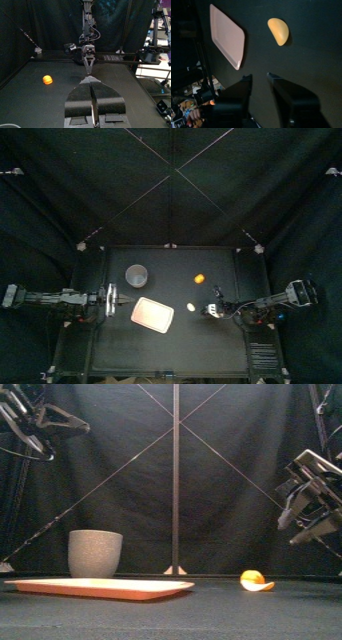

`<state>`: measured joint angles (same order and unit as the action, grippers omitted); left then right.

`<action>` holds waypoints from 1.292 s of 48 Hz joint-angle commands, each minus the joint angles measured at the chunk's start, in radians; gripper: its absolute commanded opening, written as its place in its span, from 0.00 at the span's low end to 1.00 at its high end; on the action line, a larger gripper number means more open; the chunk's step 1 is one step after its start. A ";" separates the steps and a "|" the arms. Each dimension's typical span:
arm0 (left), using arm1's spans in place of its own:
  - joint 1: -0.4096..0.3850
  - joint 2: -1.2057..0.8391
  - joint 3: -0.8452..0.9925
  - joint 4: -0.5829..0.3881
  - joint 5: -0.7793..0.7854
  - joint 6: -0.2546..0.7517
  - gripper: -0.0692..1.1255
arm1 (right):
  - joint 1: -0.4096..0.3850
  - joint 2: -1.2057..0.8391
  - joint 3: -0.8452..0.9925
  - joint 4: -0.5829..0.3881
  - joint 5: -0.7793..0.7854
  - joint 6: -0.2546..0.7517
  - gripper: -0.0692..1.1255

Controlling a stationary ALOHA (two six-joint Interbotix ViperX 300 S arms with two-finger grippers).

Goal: Pick the chip then place it in the grey bowl
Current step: Pick the chip

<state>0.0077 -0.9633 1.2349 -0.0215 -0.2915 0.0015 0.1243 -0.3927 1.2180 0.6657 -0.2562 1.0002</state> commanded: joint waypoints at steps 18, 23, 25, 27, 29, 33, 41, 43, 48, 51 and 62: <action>0.029 0.006 -0.006 0.002 -0.043 0.003 0.09 | -0.041 0.281 -0.130 0.061 -0.037 0.091 0.87; 0.031 0.006 -0.006 0.003 -0.044 0.002 0.09 | -0.058 0.336 -0.147 0.089 -0.043 0.091 0.87; 0.031 0.006 -0.003 0.003 -0.043 0.002 0.09 | -0.066 0.351 -0.152 0.091 -0.054 0.087 0.87; 0.031 0.006 0.000 0.002 -0.043 0.003 0.09 | -0.077 0.365 -0.158 0.091 -0.071 0.086 0.87; 0.031 0.006 0.002 0.003 -0.044 0.003 0.09 | -0.084 0.373 -0.164 0.089 -0.086 0.078 0.87; 0.031 0.006 0.000 0.003 -0.044 0.003 0.09 | -0.100 0.385 -0.169 0.083 -0.106 0.072 0.87; 0.026 0.005 0.000 0.003 -0.044 0.002 0.09 | -0.135 0.385 -0.141 0.051 -0.107 0.074 0.87; 0.025 0.005 0.000 0.002 -0.043 0.000 0.09 | -0.143 0.383 -0.133 0.044 -0.107 0.074 0.87; 0.020 0.003 0.003 0.000 -0.044 -0.002 0.09 | -0.164 0.377 -0.124 0.026 -0.107 0.074 0.87; 0.018 0.005 0.002 0.000 -0.044 -0.002 0.09 | -0.176 0.373 -0.121 0.009 -0.106 0.072 0.87; 0.017 0.005 0.000 0.000 -0.061 -0.002 0.09 | -0.221 0.371 -0.120 -0.072 -0.092 0.074 0.87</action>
<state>0.0261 -0.9633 1.2502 -0.0215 -0.3375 0.0015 -0.0460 -0.0230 1.0891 0.6105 -0.3528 1.0815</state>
